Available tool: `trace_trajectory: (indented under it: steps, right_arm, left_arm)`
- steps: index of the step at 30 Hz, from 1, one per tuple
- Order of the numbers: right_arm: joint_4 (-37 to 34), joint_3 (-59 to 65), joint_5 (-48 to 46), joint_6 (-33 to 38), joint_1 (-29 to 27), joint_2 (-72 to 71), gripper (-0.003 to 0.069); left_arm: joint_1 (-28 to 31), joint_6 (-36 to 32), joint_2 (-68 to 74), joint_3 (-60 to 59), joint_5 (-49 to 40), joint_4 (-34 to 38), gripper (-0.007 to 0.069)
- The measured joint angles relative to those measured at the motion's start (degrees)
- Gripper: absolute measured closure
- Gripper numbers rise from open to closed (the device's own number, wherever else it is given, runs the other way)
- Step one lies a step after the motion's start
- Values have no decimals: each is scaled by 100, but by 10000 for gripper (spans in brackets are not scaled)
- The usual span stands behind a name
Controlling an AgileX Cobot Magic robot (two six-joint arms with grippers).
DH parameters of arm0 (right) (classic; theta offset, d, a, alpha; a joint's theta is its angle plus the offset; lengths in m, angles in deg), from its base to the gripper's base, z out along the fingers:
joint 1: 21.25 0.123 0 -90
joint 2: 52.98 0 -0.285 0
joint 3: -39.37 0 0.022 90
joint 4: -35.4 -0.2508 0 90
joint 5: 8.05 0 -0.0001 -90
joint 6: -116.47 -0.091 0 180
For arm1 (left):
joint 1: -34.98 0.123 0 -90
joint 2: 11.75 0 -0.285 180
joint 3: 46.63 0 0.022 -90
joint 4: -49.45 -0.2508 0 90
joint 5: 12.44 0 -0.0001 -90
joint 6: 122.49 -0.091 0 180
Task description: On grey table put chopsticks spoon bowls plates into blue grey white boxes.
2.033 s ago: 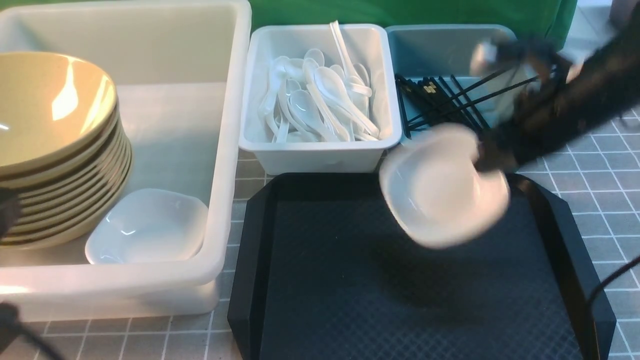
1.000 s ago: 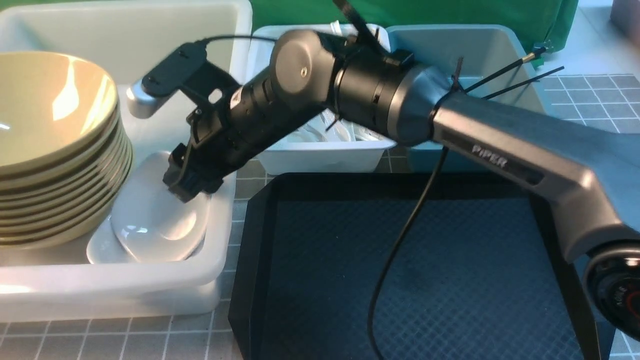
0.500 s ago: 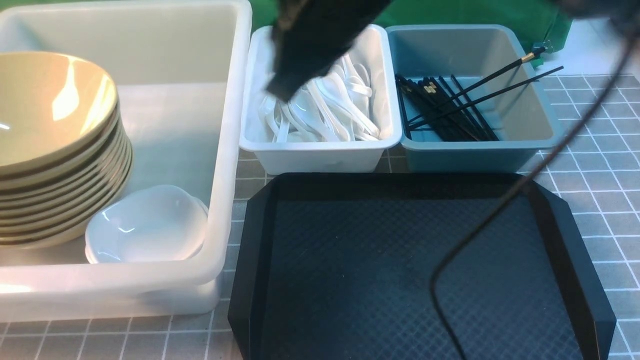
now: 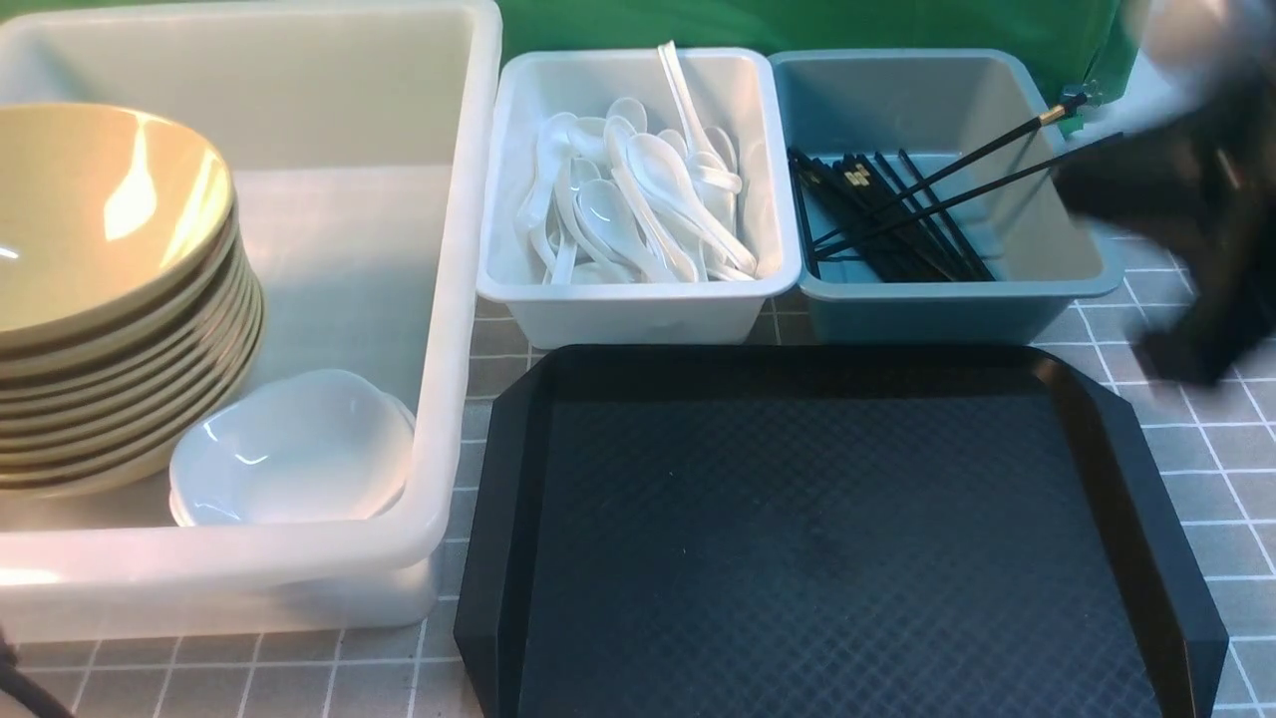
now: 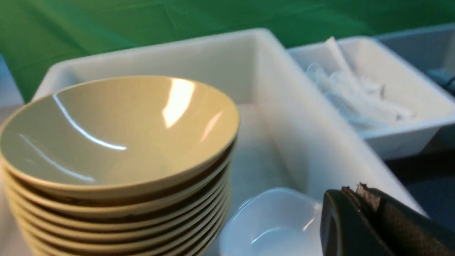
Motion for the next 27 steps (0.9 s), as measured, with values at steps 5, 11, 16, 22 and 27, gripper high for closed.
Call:
trace_trajectory:
  steps: [5,11,16,22,27]
  right_arm:
    - [-21,2204,1834,-722,-7,-1418,620]
    - [-25,3375,2706,-814,-7,-2339,616]
    - [16,3746,2647,-576,-8,-2547,614]
    - [34,3748,1912,-426,-18,-2650,614]
    - [157,4158,2186,-407,-529,-3472,614]
  left_arm:
    - [0,62,0,-256,327,434,633]
    - [0,74,0,-572,328,465,633]
    - [0,74,0,-846,329,488,633]
    - [0,74,0,-1177,328,506,633]
    - [0,79,0,-1482,346,505,633]
